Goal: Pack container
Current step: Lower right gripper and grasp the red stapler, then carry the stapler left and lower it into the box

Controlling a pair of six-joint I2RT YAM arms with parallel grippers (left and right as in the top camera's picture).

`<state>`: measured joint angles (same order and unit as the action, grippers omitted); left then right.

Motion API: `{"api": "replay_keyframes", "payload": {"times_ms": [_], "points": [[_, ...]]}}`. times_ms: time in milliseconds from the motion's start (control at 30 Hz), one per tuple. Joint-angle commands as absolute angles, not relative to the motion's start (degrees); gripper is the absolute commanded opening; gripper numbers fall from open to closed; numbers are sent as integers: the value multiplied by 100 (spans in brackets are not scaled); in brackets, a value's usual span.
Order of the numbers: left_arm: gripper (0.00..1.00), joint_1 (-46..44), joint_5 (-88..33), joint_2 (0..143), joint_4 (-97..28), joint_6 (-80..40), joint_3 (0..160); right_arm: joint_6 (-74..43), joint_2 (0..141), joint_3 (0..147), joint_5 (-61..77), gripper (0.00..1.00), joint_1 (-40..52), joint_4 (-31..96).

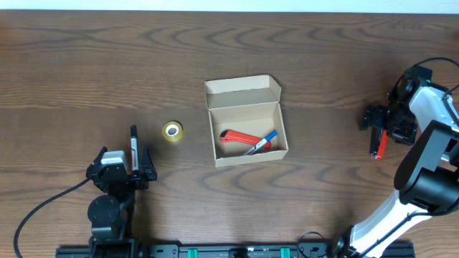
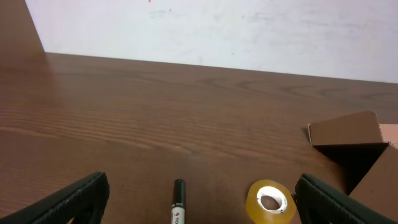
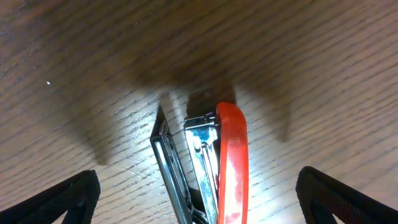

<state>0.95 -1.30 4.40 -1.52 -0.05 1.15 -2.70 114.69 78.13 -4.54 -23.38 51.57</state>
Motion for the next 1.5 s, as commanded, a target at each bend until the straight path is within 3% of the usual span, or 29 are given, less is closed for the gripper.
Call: {"api": "replay_keyframes", "payload": {"times_ms": [0,400,467,567,700,933,1067,1167,1467], "points": [[95,71,-154,438,-427,-49,27,-204,11546,7754,-510,98,-2307,5133],[95,71,-154,438,-427,-49,27,-213,11546,7345,-486,96,-2322,4910],[95,71,-154,438,-427,-47,27,-235,11546,7262,-478,89,-2322,4842],[95,71,-154,438,-427,-47,27,-257,11546,7188,-447,86,-2329,4803],[95,71,-154,438,-427,-47,27,-272,11546,7166,-447,64,-2333,4799],[95,71,-152,438,-427,-47,27,-272,11546,7166,-449,45,-2333,4816],[96,71,-152,438,-427,-47,27,-298,11546,7166,-443,24,-2331,4818],[95,71,-154,438,-427,-47,27,-311,11546,7166,-436,1,-2331,4825],[95,71,-154,438,-427,-47,27,-294,11179,7343,104,1,-2102,4945]]}}
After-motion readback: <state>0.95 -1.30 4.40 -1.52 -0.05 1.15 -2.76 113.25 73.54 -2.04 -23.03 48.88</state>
